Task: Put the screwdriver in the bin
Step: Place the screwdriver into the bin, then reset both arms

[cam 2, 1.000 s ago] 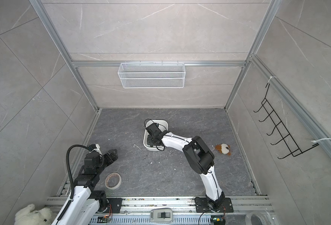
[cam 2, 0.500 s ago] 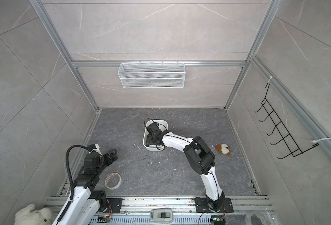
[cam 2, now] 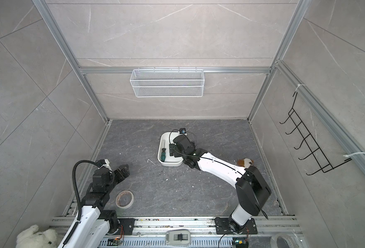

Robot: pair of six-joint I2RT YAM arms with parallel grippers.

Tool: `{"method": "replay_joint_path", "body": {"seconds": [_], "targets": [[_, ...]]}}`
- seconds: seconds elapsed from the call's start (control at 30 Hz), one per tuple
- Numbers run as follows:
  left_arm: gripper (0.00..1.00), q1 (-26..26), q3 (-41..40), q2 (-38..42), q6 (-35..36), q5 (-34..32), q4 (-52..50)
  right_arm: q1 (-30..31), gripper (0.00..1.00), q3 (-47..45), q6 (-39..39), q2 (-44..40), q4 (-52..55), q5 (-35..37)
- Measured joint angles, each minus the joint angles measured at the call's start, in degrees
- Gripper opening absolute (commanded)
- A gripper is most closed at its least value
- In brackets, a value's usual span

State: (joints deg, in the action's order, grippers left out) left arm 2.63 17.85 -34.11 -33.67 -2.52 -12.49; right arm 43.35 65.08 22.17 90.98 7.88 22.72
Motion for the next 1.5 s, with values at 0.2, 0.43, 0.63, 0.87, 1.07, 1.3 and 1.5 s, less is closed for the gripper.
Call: {"method": "replay_joint_path", "body": {"seconds": [0.2, 0.43, 0.63, 0.87, 1.07, 1.3, 1.5], "targets": [[0.94, 0.0, -0.15, -0.02, 0.0, 0.07, 0.04, -3.58, 1.0, -17.66, -12.46, -11.34, -13.09, 10.34], [0.94, 0.0, -0.22, -2.36, 0.0, 0.7, 0.17, -11.06, 0.99, -30.47, -25.4, -17.46, -25.2, 14.16], [0.94, 0.0, -0.22, -4.07, 0.0, 1.6, 0.46, -16.79, 0.99, -32.24, -24.28, -16.22, -26.03, 18.12], [0.95, 0.0, -0.22, -4.22, 0.0, 1.57, 0.52, -20.0, 0.95, -37.4, -25.16, -7.52, -37.33, 18.21], [0.95, 0.0, -0.22, -4.37, 0.0, 1.57, 0.57, -22.62, 0.91, -40.92, -27.39, -4.42, -50.05, 14.88], [0.97, 0.0, -0.22, -5.05, 0.0, 1.6, 0.98, -28.26, 0.89, -44.63, -26.1, -5.6, -55.49, 5.75], [1.0, 0.0, -0.24, -5.16, -0.81, 1.49, 1.51, -33.03, 0.99, -45.9, -23.45, -3.96, -59.67, -1.22]]}}
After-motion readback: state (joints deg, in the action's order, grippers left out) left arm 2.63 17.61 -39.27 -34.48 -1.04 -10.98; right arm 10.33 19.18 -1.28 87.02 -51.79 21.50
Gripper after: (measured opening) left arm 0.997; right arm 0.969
